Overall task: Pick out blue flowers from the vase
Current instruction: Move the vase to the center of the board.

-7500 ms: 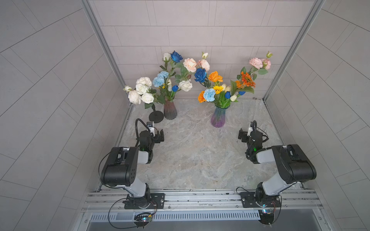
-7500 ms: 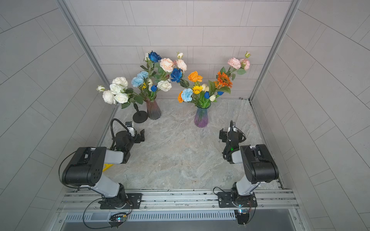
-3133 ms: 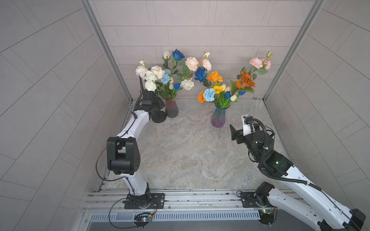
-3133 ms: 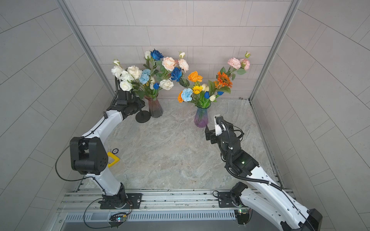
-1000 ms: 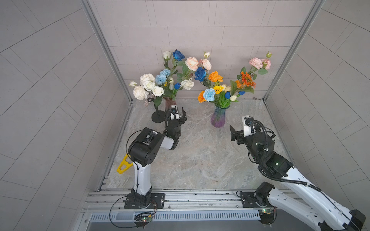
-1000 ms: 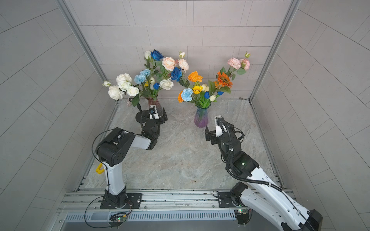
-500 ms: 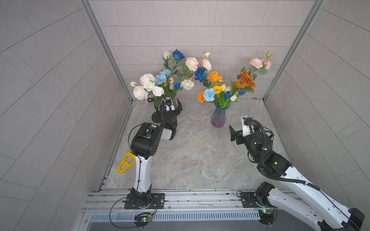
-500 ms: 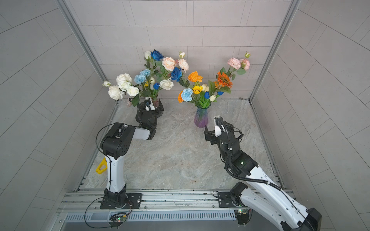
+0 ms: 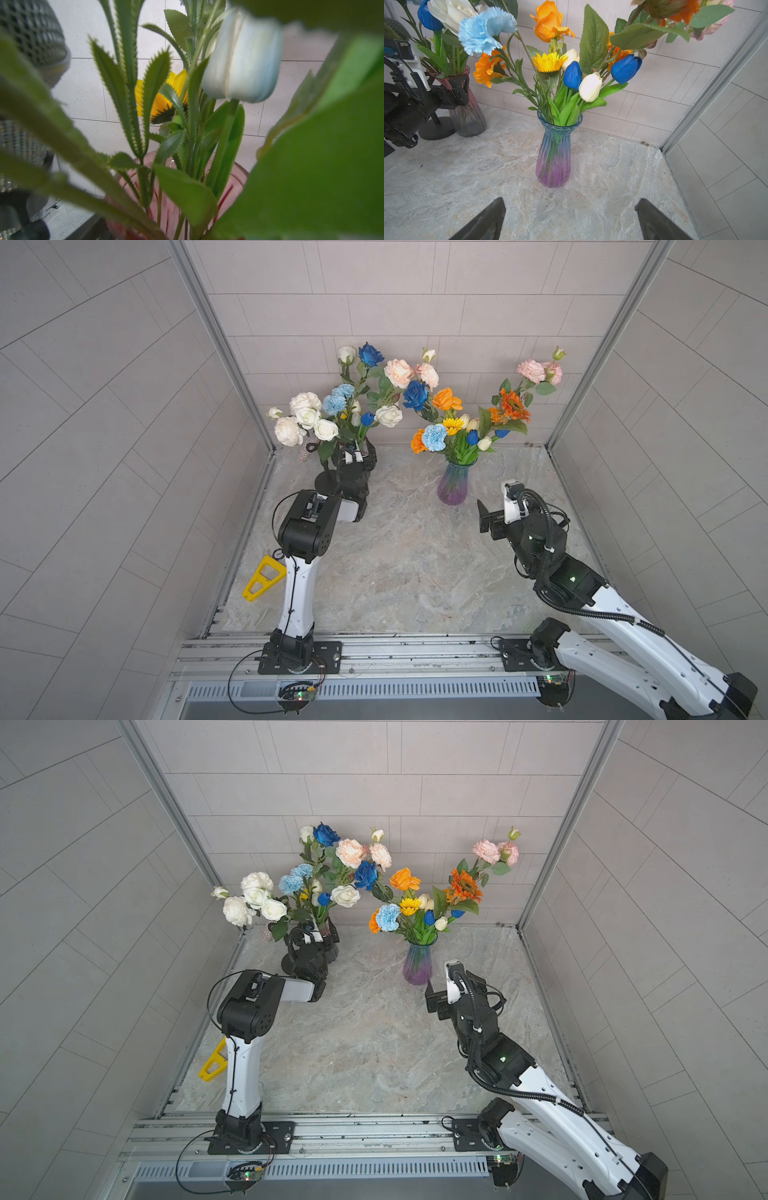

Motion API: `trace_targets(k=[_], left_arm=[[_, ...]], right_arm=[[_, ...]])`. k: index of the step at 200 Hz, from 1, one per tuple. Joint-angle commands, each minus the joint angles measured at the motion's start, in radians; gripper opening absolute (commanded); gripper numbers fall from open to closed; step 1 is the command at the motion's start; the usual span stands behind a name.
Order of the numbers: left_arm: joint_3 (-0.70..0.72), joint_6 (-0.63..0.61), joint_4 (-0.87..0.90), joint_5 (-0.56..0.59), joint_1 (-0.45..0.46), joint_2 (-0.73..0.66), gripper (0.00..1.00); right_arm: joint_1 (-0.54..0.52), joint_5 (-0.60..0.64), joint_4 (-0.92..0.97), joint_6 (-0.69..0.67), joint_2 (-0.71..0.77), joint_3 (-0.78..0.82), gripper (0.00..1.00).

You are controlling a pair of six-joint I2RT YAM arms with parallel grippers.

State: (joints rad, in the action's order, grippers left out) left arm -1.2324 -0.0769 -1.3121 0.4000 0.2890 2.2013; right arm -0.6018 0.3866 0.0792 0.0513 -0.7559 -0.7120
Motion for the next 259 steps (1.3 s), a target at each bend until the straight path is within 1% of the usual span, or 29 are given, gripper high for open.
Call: trace_targets(k=[1, 12, 19, 24, 38, 52, 79, 97, 117, 138, 175, 222, 259], left_arm=[[-0.037, -0.034, -0.017, 0.026, -0.010, 0.016, 0.92], [-0.041, -0.034, -0.019, 0.025, -0.012, 0.020, 0.87], [-0.043, -0.034, -0.021, 0.024, -0.013, 0.021, 0.77], [-0.045, -0.034, -0.020, 0.023, -0.014, 0.022, 0.73], [-0.051, -0.035, -0.007, 0.020, -0.014, 0.026, 0.72], [-0.059, -0.033, 0.001, 0.019, -0.017, 0.036, 0.75], [-0.074, -0.026, -0.002, 0.020, -0.022, 0.051, 0.76], [-0.095, -0.027, 0.002, 0.019, -0.024, 0.060, 0.86], [-0.125, -0.032, 0.022, 0.008, -0.028, 0.066, 0.89], [-0.164, -0.034, 0.051, 0.004, -0.032, 0.078, 0.96], [-0.231, -0.040, 0.119, -0.005, -0.043, 0.101, 0.97], [-0.252, -0.059, 0.152, 0.004, -0.053, 0.118, 1.00], [-0.274, -0.057, 0.177, 0.000, -0.065, 0.136, 1.00]], right_arm=[[-0.003, 0.018, 0.000, -0.021, 0.017, -0.004, 0.99], [-0.003, 0.019, 0.001, -0.021, 0.017, -0.004, 0.99], [-0.003, 0.019, 0.002, -0.022, 0.017, -0.004, 0.99], [-0.003, 0.020, 0.002, -0.021, 0.019, -0.006, 0.99], [-0.004, 0.021, 0.004, -0.022, 0.022, -0.006, 0.99], [-0.003, 0.023, 0.004, -0.022, 0.027, -0.006, 0.99], [-0.003, 0.024, 0.006, -0.026, 0.031, -0.006, 0.99], [-0.003, 0.026, 0.007, -0.024, 0.028, -0.004, 0.99], [-0.003, 0.028, 0.004, -0.027, 0.025, -0.003, 0.99], [-0.003, 0.032, 0.004, -0.028, 0.026, -0.003, 0.99], [-0.004, 0.041, 0.001, -0.033, 0.033, 0.002, 0.99], [-0.003, 0.045, -0.011, -0.037, 0.038, 0.013, 0.99], [-0.003, 0.043, -0.015, -0.038, 0.040, 0.014, 0.99]])
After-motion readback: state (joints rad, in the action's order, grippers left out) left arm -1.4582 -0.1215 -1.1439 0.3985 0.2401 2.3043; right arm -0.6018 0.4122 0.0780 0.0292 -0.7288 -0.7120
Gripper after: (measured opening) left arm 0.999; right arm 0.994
